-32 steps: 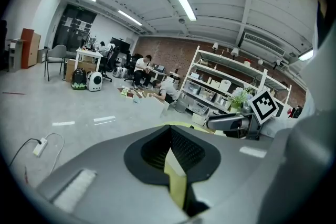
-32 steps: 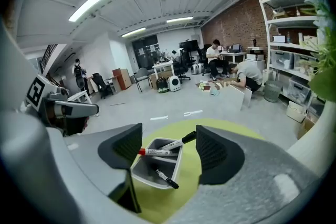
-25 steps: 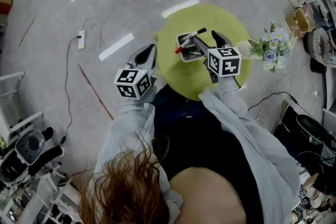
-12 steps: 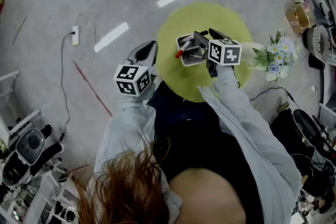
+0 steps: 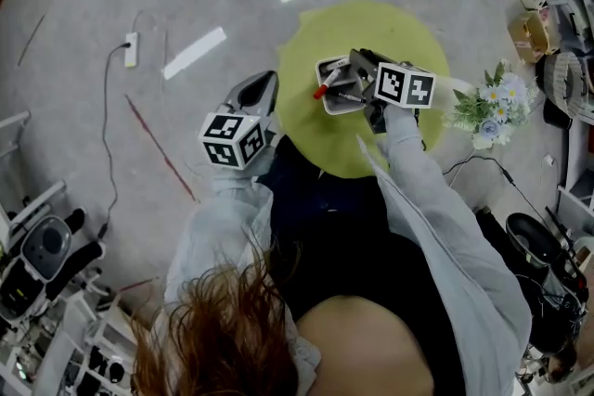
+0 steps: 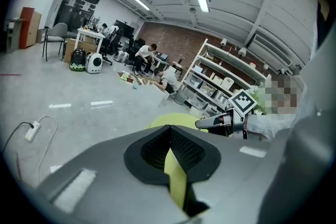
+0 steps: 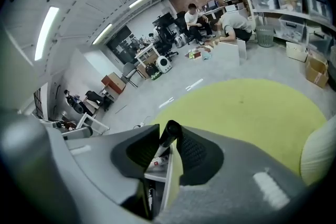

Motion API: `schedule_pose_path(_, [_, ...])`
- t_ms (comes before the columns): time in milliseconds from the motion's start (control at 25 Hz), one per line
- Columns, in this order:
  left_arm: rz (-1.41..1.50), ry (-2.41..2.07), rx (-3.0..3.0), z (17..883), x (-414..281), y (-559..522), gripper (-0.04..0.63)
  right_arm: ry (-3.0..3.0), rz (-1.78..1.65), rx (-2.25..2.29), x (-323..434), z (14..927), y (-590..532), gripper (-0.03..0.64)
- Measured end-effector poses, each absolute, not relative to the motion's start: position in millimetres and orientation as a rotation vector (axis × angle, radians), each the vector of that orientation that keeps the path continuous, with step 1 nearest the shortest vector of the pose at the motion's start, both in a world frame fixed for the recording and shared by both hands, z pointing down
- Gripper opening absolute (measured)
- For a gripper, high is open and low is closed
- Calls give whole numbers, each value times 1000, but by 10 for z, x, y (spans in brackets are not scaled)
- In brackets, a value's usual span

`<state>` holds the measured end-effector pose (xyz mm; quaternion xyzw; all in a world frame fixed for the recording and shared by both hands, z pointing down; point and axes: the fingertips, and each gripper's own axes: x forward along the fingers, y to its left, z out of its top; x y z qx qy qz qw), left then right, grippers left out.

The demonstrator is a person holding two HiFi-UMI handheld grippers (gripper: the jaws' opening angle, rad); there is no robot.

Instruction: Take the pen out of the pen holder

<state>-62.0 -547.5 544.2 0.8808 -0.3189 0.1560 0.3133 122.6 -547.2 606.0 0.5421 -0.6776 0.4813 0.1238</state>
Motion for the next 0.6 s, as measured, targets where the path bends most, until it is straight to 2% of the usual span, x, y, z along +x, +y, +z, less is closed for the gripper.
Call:
schedule_pose_path(200, [409, -871, 2335, 5424, -638, -5469, 15, -2038, 1371, 1585, 1182, 5938, -5507, 80])
schedule_pose_path(600, [397, -897, 2356, 5349, -684, -5352, 14, -2150, 1112, 1538, 1012, 5637, -5474, 75])
